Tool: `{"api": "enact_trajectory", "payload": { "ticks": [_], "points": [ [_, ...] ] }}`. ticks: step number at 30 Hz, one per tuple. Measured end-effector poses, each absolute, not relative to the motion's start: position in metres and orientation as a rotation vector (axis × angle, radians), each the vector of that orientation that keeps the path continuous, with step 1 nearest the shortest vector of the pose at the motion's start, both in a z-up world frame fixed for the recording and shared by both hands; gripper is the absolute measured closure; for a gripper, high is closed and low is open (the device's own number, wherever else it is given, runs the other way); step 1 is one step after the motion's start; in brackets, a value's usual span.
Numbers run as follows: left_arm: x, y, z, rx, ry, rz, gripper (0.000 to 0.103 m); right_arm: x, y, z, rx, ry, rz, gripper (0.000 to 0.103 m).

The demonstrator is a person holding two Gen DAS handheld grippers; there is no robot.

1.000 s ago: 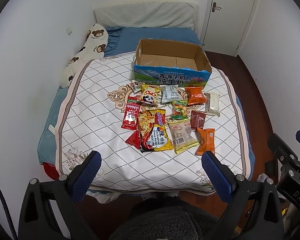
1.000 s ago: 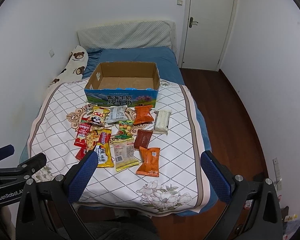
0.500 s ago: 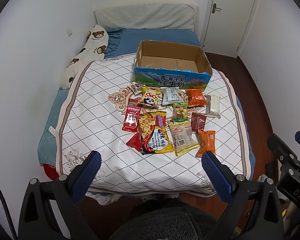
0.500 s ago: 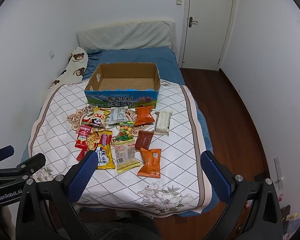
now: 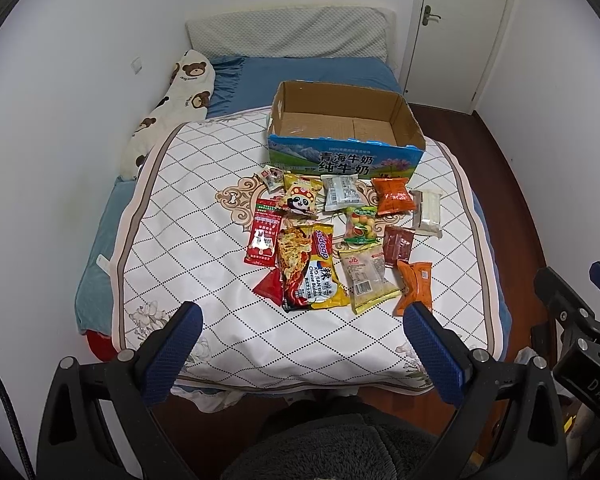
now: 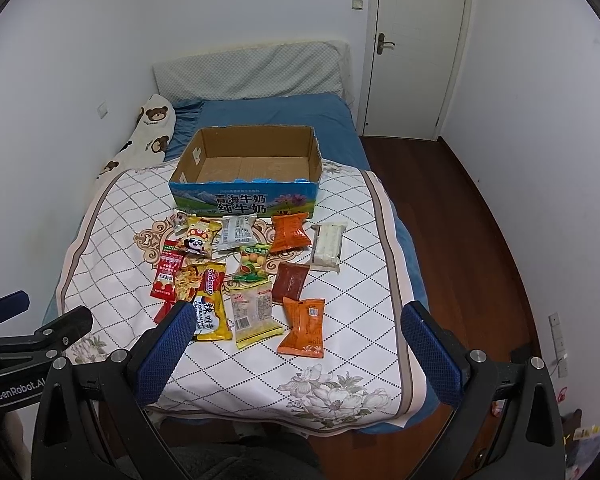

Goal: Organize snacks

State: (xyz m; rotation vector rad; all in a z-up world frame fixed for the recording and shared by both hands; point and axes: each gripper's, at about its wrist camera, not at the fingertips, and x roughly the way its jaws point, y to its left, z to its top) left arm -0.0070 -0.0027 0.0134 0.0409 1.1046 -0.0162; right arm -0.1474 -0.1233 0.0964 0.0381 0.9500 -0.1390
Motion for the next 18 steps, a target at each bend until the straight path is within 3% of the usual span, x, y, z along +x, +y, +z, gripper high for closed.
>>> {"api": "enact_trajectory", "payload": {
  "ticks": [18],
  "points": [
    [-0.0003, 0.0041, 0.0078, 0.043, 1.108, -0.018, 0.0, -0.1421, -0.1236, 0.0942, 0.049, 0.95, -0.133, 0.0]
  ]
}}
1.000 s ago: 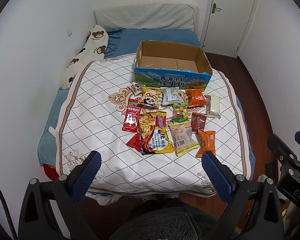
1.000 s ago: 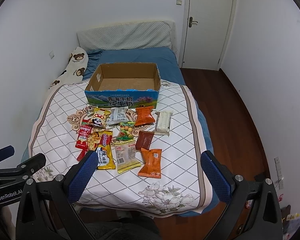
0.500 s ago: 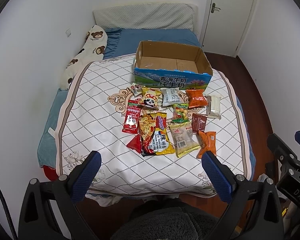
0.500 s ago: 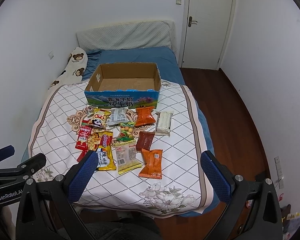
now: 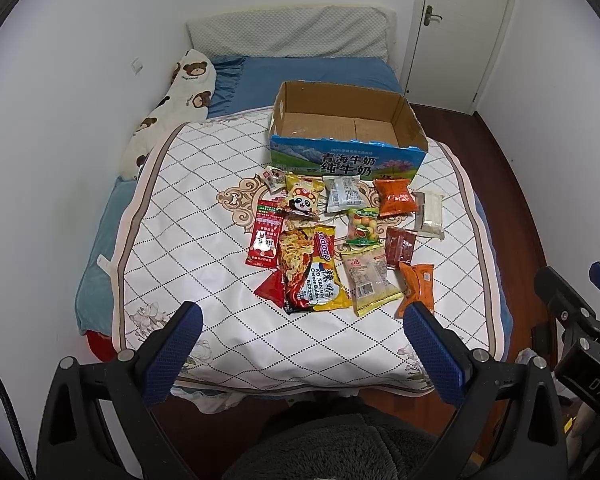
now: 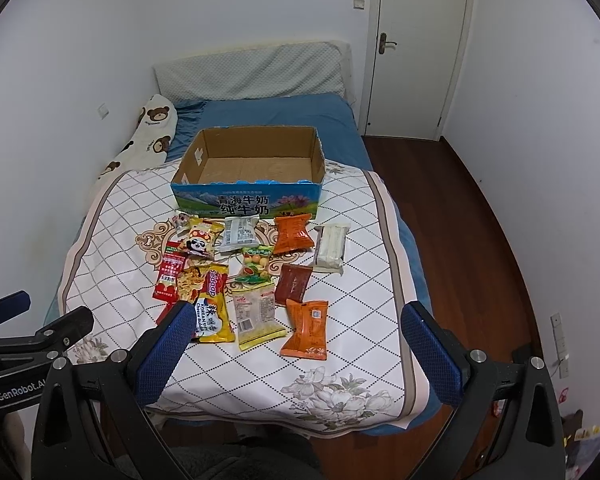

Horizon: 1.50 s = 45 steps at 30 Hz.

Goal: Organize snacks

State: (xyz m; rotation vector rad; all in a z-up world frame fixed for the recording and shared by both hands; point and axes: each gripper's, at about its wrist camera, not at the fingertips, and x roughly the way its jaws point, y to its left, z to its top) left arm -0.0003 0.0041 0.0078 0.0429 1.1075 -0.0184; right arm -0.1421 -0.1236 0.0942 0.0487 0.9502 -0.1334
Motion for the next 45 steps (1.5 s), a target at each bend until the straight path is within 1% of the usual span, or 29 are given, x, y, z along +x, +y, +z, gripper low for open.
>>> {"api": "enact_trajectory", "payload": {
  "ticks": [4, 10, 14, 18, 21, 25, 27, 30, 32, 39, 42, 45],
  "points": [
    [0.011, 0.01, -0.005, 0.062, 1.109, 0.022, 0.0, -0.138, -0.126, 0.086, 0.059, 0.966, -0.138, 0.0],
    [0.047, 0.026, -0.06, 0.084, 1.2, 0.081, 0.0, -0.111, -0.141, 0.028, 0.14, 1.084, -0.129, 0.0],
    [0.082, 0.033, -0.119, 0.068, 1.349, 0.068, 0.0, -0.084, -0.154, -0.031, 0.217, 1.191, -0.123, 0.0],
    [0.117, 0.03, -0.175, -0.009, 1.502, 0.015, 0.0, -0.056, -0.159, -0.089, 0.31, 1.296, -0.083, 0.0],
    [0.146, 0.019, -0.22, -0.073, 1.615, -0.03, 0.0, -0.037, -0.156, -0.13, 0.328, 1.359, -0.064, 0.0],
    [0.181, 0.004, -0.271, -0.092, 1.707, -0.032, 0.0, -0.019, -0.147, -0.165, 0.31, 1.409, -0.047, 0.0],
    [0.196, -0.002, -0.294, -0.053, 1.733, -0.005, 0.0, -0.01, -0.142, -0.178, 0.293, 1.429, -0.039, 0.0],
    [0.208, -0.01, -0.307, -0.005, 1.713, 0.007, 0.005, 0.0, -0.134, -0.19, 0.272, 1.452, -0.021, 0.0],
    [0.206, -0.011, -0.309, 0.022, 1.701, 0.025, 0.017, 0.004, -0.13, -0.194, 0.266, 1.469, -0.011, 0.0],
    [0.168, -0.005, -0.298, 0.117, 1.633, -0.008, 0.019, 0.023, -0.11, -0.209, 0.223, 1.511, 0.026, 0.0],
    [0.159, 0.005, -0.304, 0.101, 1.641, -0.027, 0.014, 0.033, -0.1, -0.223, 0.202, 1.538, 0.05, 0.0],
    [0.154, 0.006, -0.31, 0.109, 1.637, -0.043, 0.013, 0.043, -0.096, -0.243, 0.212, 1.583, 0.063, 0.002]
  ]
}}
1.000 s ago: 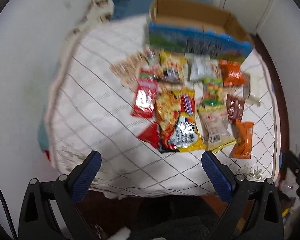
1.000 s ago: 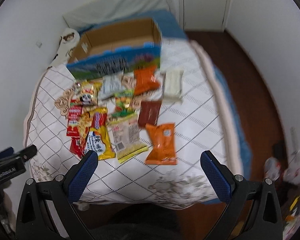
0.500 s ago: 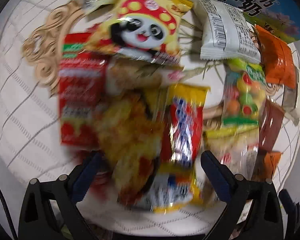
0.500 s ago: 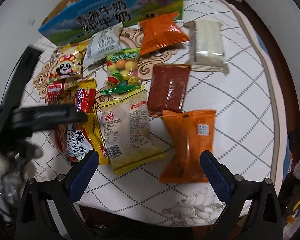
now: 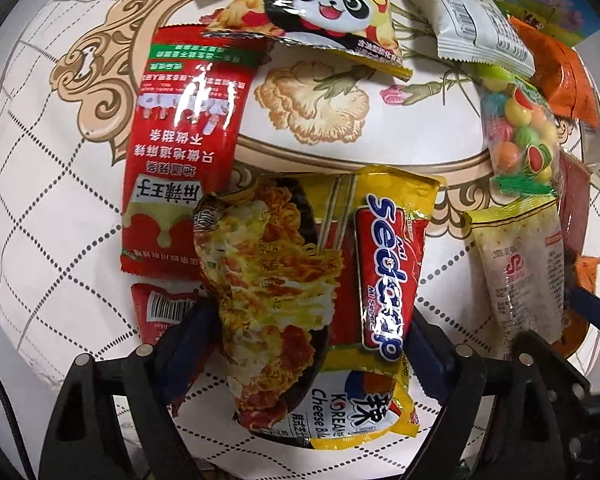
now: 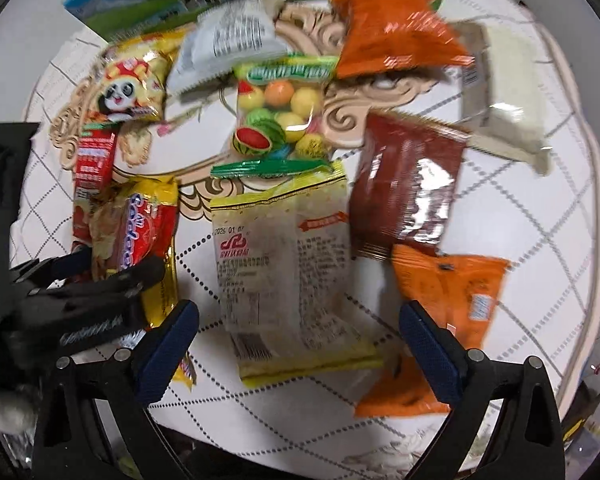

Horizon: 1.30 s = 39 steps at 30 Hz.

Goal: Organize snacks
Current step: 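Grasp the yellow Sedaap noodle pack with left tool while right tool grasps clear bread bag, then carry both packs into the cardboard box and open both tools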

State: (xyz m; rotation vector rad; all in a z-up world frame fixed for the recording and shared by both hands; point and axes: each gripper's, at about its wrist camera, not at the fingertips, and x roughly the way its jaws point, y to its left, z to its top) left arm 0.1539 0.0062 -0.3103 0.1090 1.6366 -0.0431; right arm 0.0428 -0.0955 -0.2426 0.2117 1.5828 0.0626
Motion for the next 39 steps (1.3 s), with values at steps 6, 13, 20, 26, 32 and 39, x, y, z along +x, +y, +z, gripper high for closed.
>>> {"api": "enact_trajectory", "payload": {
  "ticks": [6, 13, 20, 26, 32, 39],
  "points": [
    [0.14, 0.002, -0.317, 0.089, 1.612, -0.038, 0.015, 0.057, -0.094, -0.271, 0.328, 1.664, 0.064, 0.011],
    [0.124, 0.031, -0.31, 0.042, 1.591, -0.034, 0.016, 0.056, -0.083, -0.269, 0.228, 1.632, 0.013, 0.04],
    [0.118, 0.058, -0.272, 0.052, 1.543, -0.081, 0.016, 0.037, -0.079, -0.239, 0.24, 1.564, -0.042, 0.051],
    [0.108, 0.062, -0.224, 0.04, 1.48, -0.153, 0.017, 0.012, -0.09, -0.185, 0.329, 1.478, -0.064, 0.051],
    [0.135, 0.063, -0.137, 0.004, 1.36, -0.213, 0.018, 0.018, -0.116, -0.115, 0.412, 1.345, -0.031, 0.051],
    [0.196, 0.016, -0.07, -0.007, 1.234, -0.258, 0.018, 0.078, -0.118, -0.053, 0.419, 1.189, 0.044, 0.051]
  ]
}}
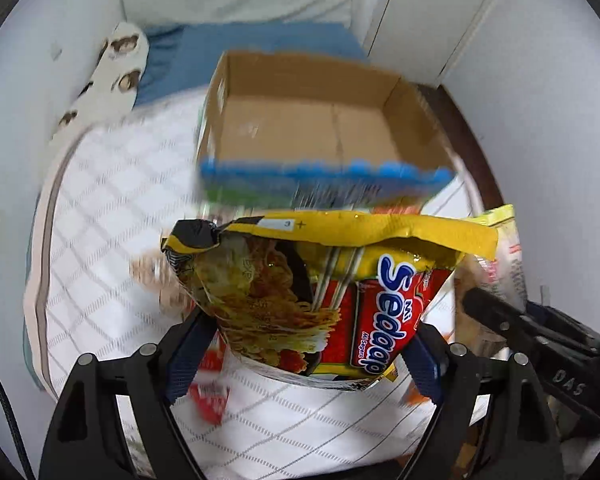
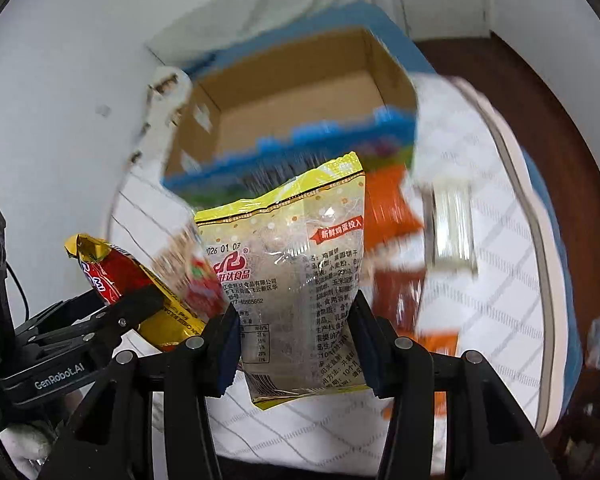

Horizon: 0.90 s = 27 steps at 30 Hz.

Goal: Organize snacks
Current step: 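Carry both packs into the cardboard box and open both tools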

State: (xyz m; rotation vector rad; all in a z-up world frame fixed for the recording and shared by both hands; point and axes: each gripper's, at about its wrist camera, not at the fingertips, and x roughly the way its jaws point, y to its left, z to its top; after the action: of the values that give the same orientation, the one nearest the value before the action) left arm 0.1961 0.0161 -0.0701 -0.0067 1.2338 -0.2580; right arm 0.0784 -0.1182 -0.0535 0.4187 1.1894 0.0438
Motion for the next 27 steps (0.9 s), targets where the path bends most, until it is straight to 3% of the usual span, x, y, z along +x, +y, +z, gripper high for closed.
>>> {"api": "enact_trajectory", "payload": {
  "ticks": [5, 10, 15, 27],
  "points": [
    [0.26, 0.006, -0.027, -0.033, 1.196, -0.245, 0.018, 0.137, -0.134, -0.016, 0.408, 1.113, 0.09, 0.051],
    [0.337, -0.002, -0.027, -0.038, 1.235, -0.206, 0.018, 0.205, -0.148, -0.02, 0.405, 1.092, 0.095, 0.051],
    [0.41, -0.007, -0.065, -0.017, 1.35, -0.185, 0.017, 0.277, -0.159, -0.045, 0.402, 1.119, 0.091, 0.051],
    [0.49, -0.03, -0.187, 0.017, 1.572, -0.15, 0.017, 0.376, -0.169, -0.15, 0.394, 1.245, 0.089, 0.051]
  ]
}}
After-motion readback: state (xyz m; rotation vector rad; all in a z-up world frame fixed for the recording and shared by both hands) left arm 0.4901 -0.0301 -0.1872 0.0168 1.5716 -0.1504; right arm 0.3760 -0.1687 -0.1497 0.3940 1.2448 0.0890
